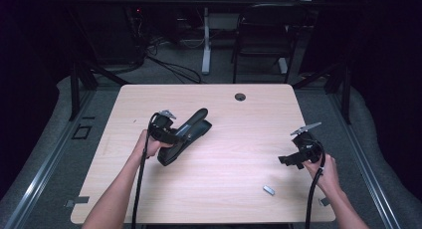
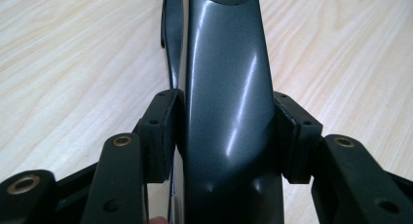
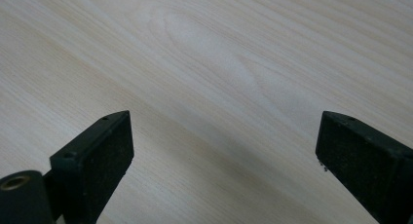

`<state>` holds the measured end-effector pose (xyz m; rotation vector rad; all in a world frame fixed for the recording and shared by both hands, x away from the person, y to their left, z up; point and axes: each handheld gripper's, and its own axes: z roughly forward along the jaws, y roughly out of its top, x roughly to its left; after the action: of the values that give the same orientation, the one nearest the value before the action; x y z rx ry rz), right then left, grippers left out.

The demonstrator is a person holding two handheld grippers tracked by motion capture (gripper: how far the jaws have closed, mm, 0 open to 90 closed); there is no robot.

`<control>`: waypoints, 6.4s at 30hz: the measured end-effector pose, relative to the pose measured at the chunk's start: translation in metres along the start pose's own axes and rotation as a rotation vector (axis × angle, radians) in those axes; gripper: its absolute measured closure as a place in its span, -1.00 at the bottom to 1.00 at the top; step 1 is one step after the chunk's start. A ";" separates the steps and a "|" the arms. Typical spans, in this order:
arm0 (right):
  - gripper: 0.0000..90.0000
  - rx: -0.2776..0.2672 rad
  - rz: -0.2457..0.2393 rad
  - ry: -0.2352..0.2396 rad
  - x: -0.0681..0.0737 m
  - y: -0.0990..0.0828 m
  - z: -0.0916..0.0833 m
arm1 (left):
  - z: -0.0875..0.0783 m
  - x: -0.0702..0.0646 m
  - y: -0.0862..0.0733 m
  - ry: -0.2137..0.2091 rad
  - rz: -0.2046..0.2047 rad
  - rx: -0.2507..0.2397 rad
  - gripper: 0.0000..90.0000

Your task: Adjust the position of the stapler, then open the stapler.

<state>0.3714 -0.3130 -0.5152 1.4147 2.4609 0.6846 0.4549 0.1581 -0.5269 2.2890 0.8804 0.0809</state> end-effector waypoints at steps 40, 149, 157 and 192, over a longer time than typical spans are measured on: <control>-0.86 -0.020 -0.019 0.005 0.004 0.001 -0.003 | 0.028 -0.054 0.030 0.061 0.110 0.066 0.21; -0.74 -0.083 -0.147 0.030 0.033 0.001 -0.009 | -0.012 -0.105 0.016 -0.204 0.290 -0.029 -0.84; -0.66 -0.077 -0.180 0.030 0.041 0.003 -0.011 | -0.032 -0.133 0.005 -0.065 0.234 -0.112 -0.99; 0.22 -0.073 -0.224 0.048 0.060 0.003 -0.008 | -0.004 -0.200 -0.016 0.056 0.230 -0.132 0.07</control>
<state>0.3399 -0.2622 -0.5043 1.0869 2.5504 0.7572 0.2907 0.0464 -0.4996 2.2634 0.6167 0.2970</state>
